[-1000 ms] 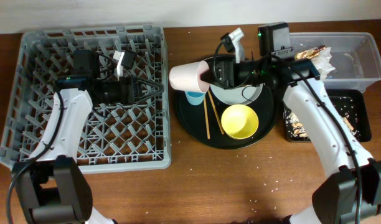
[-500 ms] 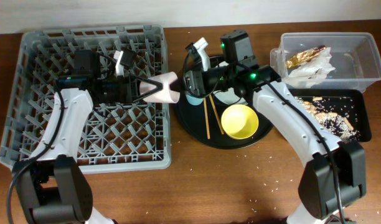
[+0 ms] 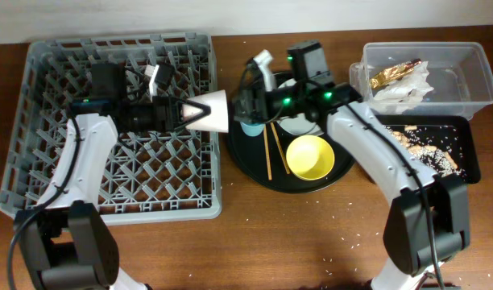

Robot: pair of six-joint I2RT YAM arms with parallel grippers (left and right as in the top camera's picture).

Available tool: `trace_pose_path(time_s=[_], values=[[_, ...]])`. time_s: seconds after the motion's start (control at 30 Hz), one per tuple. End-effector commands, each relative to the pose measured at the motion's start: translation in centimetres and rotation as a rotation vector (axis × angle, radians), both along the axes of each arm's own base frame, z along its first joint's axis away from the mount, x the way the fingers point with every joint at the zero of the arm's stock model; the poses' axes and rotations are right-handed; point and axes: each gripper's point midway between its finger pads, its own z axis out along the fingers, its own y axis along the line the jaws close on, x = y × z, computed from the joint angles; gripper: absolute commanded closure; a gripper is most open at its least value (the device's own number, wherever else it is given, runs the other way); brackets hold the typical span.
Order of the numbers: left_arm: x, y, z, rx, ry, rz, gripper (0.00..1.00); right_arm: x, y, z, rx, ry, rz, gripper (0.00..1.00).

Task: Sort waste into correct bins and load items into the dishwasher rack
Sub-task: 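Place the pink cup upside down in the rack with left gripper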

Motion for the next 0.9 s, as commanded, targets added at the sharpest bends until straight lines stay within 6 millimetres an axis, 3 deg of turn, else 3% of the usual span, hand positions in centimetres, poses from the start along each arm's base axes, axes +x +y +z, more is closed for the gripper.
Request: trace_pose_path(time_s=[0.0, 0.07, 0.13, 0.2, 0.3, 0.4, 0.57, 0.87], values=[[4.3, 3.5, -1.1, 0.398, 0.006, 0.243, 0.59, 2.7, -6.6, -3.4, -0.129, 0.067, -0.160, 0.20], [5.5, 5.5, -0.2, 0.627, -0.016, 0.353, 0.59, 2.8, -9.5, -4.9, -0.205, 0.110, -0.213, 0.18], [6.4, 8.8, 1.5, 0.968, -0.074, 0.516, 0.58, 2.0, -12.5, -6.1, -0.259, 0.150, -0.227, 0.10], [6.4, 10.0, 1.9, 1.214, -0.125, 0.597, 0.57, 1.3, -14.8, -6.8, -0.297, 0.198, -0.250, 0.05], [5.6, 8.3, -0.8, 1.330, -0.065, 0.566, 0.57, 0.2, -18.1, -8.4, -0.479, 0.249, -0.315, 0.05], [3.1, 6.9, -5.6, 1.405, 0.131, 0.439, 0.58, -0.6, -20.2, -8.0, -0.634, 0.220, -0.368, 0.01], [1.7, 5.2, -9.4, 1.425, 0.253, 0.306, 0.58, -0.7, -20.6, -7.6, -0.653, 0.205, -0.382, 0.02], [-3.3, 4.8, -9.6, 1.465, 0.411, 0.152, 0.59, -0.2, -20.6, -7.5, -0.649, 0.184, -0.388, 0.01]])
